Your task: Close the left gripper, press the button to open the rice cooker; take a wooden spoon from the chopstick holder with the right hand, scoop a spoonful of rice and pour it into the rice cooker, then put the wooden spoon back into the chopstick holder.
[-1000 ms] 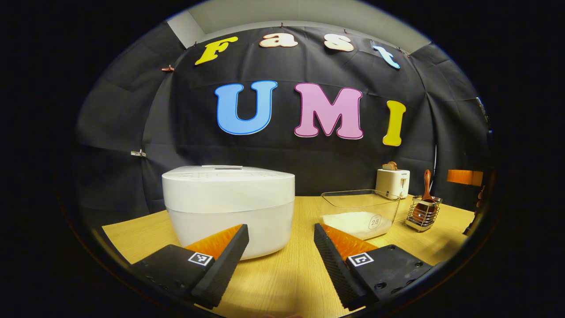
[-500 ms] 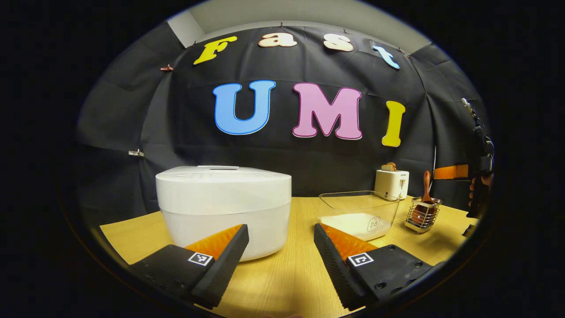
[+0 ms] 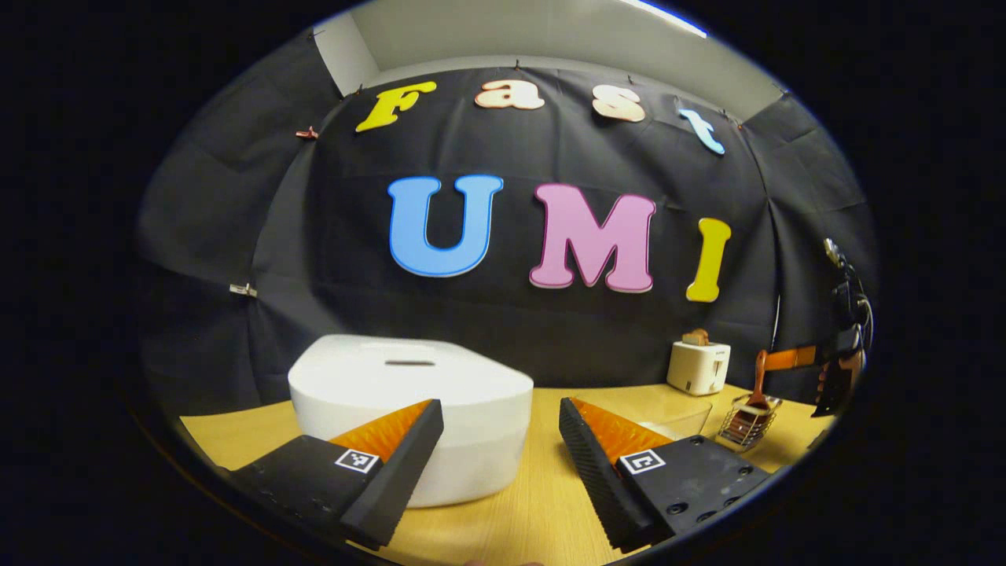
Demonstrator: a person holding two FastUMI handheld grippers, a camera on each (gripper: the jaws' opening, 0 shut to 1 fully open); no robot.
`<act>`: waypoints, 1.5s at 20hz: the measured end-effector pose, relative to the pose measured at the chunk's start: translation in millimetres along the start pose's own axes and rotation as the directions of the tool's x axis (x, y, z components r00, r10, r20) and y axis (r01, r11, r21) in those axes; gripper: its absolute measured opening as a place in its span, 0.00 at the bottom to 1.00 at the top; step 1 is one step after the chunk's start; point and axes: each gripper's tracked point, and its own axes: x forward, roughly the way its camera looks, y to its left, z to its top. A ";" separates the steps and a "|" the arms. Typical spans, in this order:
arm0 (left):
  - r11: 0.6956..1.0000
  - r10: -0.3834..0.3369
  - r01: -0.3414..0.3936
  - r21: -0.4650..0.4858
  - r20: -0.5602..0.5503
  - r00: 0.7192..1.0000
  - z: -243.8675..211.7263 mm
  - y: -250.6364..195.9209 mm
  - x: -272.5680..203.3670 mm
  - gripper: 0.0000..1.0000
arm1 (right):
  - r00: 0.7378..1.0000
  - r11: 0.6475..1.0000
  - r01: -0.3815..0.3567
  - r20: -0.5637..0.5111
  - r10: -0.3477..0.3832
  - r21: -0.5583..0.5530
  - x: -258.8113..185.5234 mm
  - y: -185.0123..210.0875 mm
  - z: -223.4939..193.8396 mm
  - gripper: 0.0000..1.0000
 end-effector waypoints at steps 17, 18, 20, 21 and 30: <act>0.988 0.157 -0.148 0.053 -0.375 0.914 -31.6 88.7 100.9 0.05 | 0.996 0.997 -0.043 0.077 0.049 -0.070 -19.3 9.8 4.6 0.98; 0.986 0.164 -0.146 0.077 -0.384 0.909 -30.1 88.1 100.7 0.06 | 0.996 0.996 -0.048 0.069 0.053 -0.071 -17.4 9.8 0.7 0.98; 0.985 0.173 -0.148 0.092 -0.412 0.895 -32.4 86.7 98.8 0.05 | 0.997 0.996 -0.058 0.055 0.061 -0.063 -13.7 9.2 -7.5 0.98; 0.984 0.178 -0.156 0.087 -0.430 0.885 -36.6 86.8 98.7 0.05 | 0.996 0.996 -0.065 0.050 0.067 -0.056 -11.8 9.5 -10.4 0.98; 0.981 0.195 -0.175 0.090 -0.563 0.803 -43.4 87.2 96.2 0.06 | 0.996 0.998 -0.059 0.063 0.058 0.002 -8.6 -5.8 -13.1 0.98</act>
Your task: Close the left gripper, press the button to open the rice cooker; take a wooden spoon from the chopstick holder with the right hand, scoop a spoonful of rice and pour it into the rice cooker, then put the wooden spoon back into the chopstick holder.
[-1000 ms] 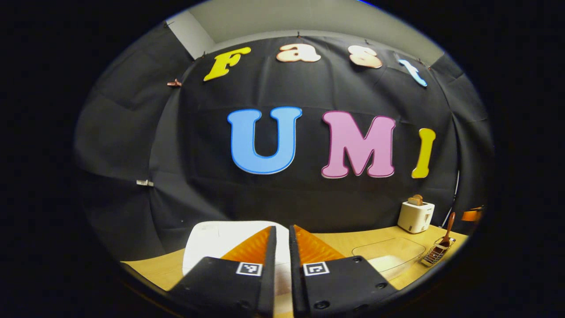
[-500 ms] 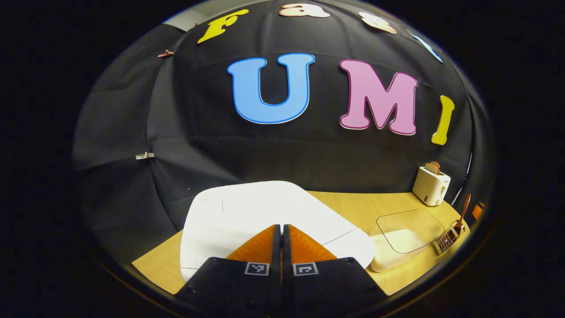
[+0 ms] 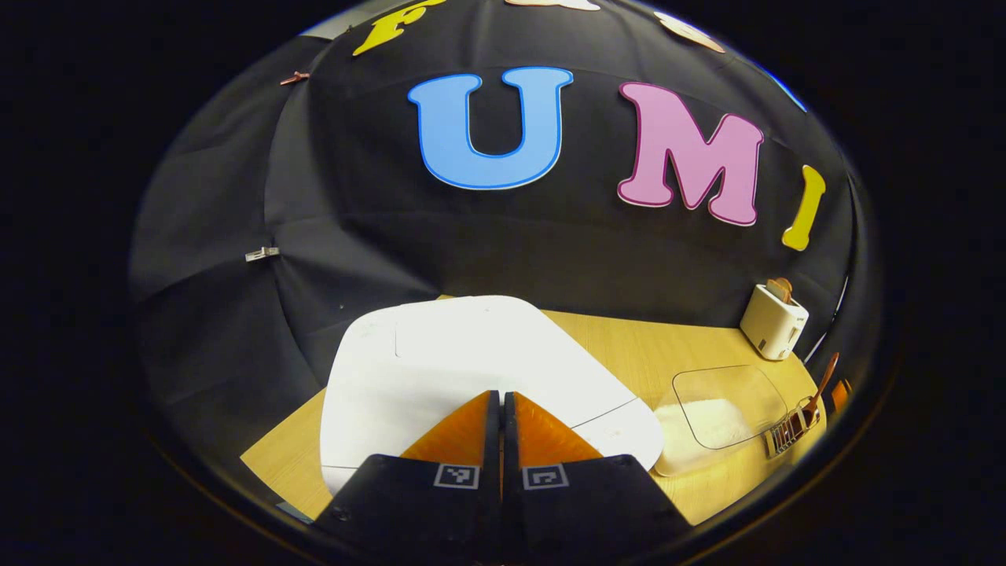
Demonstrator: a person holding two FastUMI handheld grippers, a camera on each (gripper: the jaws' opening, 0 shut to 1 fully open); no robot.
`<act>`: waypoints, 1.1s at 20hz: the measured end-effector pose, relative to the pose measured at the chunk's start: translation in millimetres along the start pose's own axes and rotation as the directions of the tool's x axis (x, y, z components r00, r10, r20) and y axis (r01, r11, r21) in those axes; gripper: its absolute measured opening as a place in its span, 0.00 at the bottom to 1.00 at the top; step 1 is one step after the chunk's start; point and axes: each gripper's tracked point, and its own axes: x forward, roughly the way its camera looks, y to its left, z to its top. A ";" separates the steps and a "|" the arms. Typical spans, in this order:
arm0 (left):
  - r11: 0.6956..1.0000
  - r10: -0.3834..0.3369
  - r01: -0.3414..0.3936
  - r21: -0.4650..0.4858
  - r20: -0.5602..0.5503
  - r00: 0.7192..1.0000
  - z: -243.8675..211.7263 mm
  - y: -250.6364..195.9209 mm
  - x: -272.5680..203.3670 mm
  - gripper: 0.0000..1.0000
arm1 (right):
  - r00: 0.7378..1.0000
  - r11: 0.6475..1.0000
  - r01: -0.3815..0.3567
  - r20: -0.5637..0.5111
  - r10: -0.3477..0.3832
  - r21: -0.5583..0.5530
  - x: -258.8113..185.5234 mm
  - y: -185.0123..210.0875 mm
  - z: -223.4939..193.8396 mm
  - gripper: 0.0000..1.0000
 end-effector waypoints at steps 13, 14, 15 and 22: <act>0.996 0.070 -0.081 0.027 0.289 0.955 60.6 3.3 -27.9 0.06 | 0.999 0.999 0.037 0.005 -0.038 0.005 -20.1 -11.4 0.9 0.98; 0.995 0.071 -0.093 0.044 0.350 0.934 75.9 1.8 -40.9 0.06 | 0.999 0.999 0.039 0.015 -0.039 0.003 -22.7 -10.5 6.6 0.98; 0.995 0.054 -0.083 0.061 0.387 0.921 84.1 -3.0 -52.6 0.06 | 0.999 0.999 0.041 0.022 -0.041 0.003 -24.6 -8.3 10.1 0.98; 0.997 -0.034 -0.009 0.082 0.506 0.862 87.3 -23.7 -108.3 0.05 | 0.999 0.999 0.042 0.033 -0.041 -0.023 -39.4 7.9 16.6 0.98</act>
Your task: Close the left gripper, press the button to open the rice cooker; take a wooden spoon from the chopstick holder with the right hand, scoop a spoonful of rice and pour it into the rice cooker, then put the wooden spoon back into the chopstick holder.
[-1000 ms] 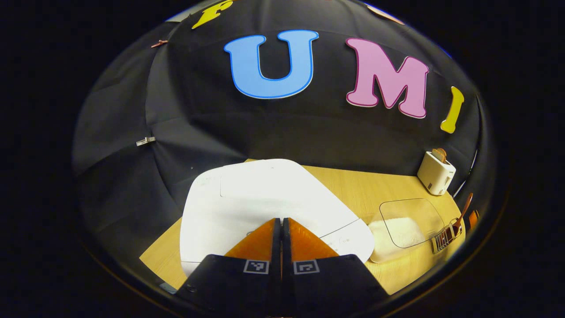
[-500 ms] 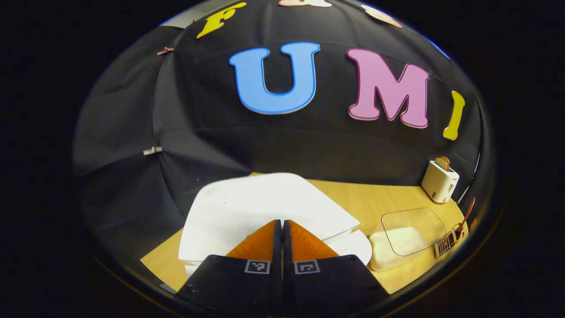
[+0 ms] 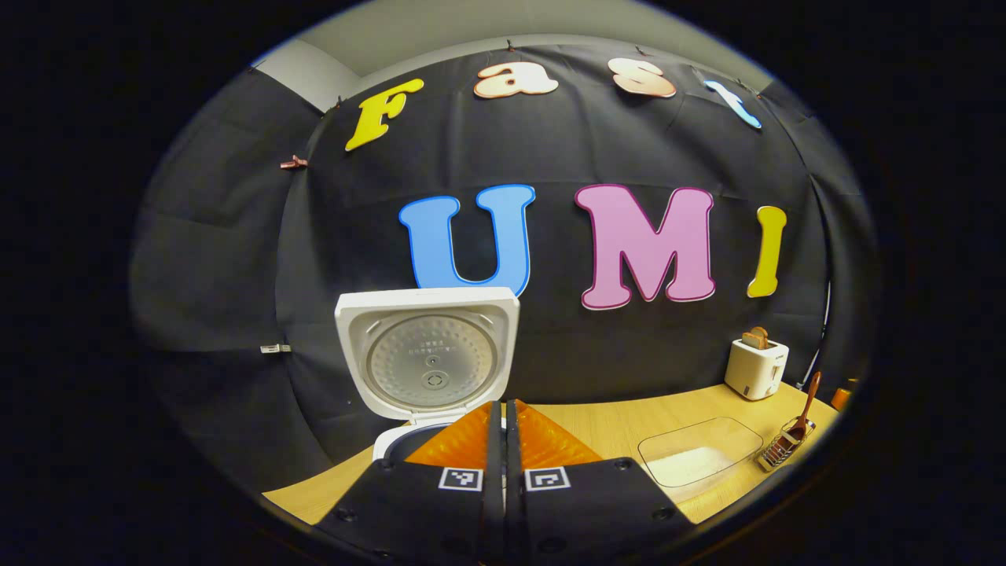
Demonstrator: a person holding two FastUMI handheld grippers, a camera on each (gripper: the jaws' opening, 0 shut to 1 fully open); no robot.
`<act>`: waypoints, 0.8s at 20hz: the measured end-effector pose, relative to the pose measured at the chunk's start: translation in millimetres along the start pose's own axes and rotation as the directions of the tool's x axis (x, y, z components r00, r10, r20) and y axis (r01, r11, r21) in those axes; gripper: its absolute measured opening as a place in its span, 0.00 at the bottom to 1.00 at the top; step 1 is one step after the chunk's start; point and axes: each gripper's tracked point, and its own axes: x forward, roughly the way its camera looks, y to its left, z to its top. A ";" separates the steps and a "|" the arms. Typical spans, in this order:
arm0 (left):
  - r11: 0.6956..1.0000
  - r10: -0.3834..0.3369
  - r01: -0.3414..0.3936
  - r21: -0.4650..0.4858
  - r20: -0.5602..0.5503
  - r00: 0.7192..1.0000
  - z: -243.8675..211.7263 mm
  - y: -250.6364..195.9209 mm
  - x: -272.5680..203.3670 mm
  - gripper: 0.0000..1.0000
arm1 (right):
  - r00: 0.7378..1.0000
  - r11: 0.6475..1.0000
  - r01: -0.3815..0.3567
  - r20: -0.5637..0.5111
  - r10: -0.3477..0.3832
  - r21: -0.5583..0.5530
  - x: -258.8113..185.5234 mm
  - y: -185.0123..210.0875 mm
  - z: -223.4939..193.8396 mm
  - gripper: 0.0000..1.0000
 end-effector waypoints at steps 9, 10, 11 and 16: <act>0.989 -0.132 0.132 -0.065 0.017 0.991 -32.6 -28.1 -44.6 0.64 | 0.999 0.999 -0.004 -0.032 0.003 -0.037 4.8 19.5 -5.7 0.98; 0.987 -0.145 0.146 -0.064 0.020 0.989 -37.5 -30.9 -46.5 0.77 | 0.999 0.999 -0.002 -0.039 0.001 -0.034 8.5 18.9 -6.5 0.98; 0.987 -0.151 0.153 -0.058 0.026 0.988 -44.5 -32.3 -48.6 0.91 | 0.999 1.000 -0.008 -0.046 0.007 -0.024 13.5 18.6 -6.1 0.98; 0.978 -0.185 0.182 -0.102 -0.017 0.983 -76.1 -46.5 -55.7 0.98 | 0.993 0.999 0.012 -0.118 -0.007 0.041 48.7 -2.8 -16.3 0.98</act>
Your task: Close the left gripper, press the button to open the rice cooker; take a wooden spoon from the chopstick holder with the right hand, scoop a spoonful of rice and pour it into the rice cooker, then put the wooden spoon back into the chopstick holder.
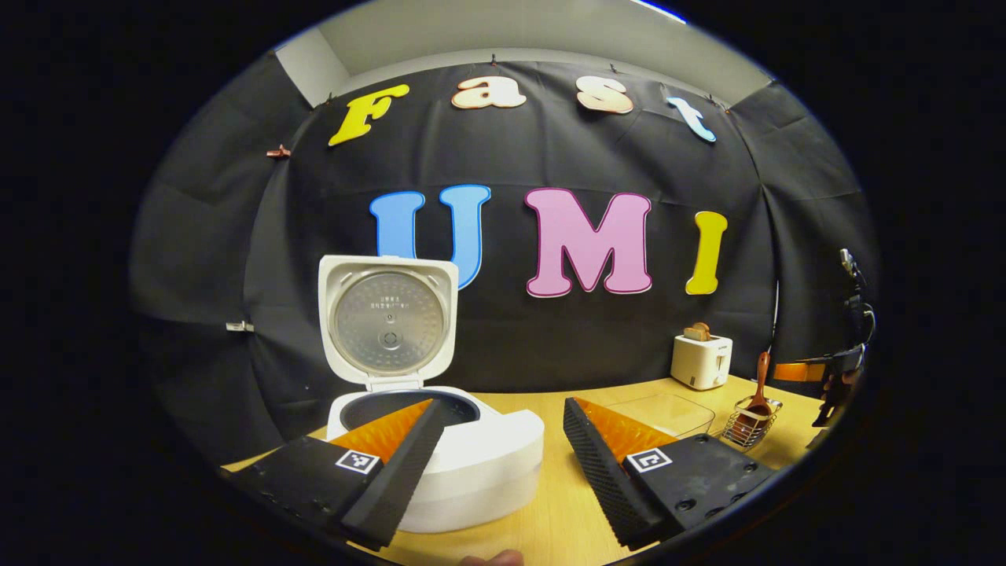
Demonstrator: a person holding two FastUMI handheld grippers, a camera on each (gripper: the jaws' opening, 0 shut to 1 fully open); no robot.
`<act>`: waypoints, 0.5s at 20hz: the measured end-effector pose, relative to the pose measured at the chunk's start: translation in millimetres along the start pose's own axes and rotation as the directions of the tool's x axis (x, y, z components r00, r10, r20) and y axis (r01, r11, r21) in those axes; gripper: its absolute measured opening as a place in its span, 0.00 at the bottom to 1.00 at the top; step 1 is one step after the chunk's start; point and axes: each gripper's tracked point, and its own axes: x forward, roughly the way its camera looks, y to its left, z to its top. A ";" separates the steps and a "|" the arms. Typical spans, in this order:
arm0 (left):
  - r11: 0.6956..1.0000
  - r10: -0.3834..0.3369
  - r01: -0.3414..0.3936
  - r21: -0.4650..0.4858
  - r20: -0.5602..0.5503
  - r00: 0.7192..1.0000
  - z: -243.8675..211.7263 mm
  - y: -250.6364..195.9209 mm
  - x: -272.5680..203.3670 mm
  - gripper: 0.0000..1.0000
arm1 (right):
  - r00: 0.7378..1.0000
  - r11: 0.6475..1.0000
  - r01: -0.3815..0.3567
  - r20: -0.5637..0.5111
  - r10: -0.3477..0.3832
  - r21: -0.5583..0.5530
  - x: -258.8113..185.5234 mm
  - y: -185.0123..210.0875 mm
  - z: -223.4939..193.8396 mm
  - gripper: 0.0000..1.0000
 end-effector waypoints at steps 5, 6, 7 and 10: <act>0.993 0.013 -0.015 -0.115 -0.020 1.000 -16.0 9.2 1.9 0.99 | 0.998 1.000 0.010 -0.062 -0.011 -0.016 35.1 -11.7 -7.5 0.98; 0.992 0.019 -0.022 -0.128 -0.021 1.000 -17.3 11.2 2.4 0.98 | 0.997 1.000 0.005 -0.078 -0.005 0.001 42.2 -12.6 -9.3 0.98; 0.990 0.023 -0.026 -0.138 -0.025 0.999 -21.3 11.5 4.0 0.95 | 0.995 1.000 -0.005 -0.097 0.007 0.025 46.0 -10.6 -12.1 0.98; 0.989 0.032 -0.035 -0.143 -0.020 0.999 -24.4 15.2 6.6 0.95 | 0.988 0.998 0.000 -0.153 0.009 0.060 63.5 -12.6 -23.7 0.97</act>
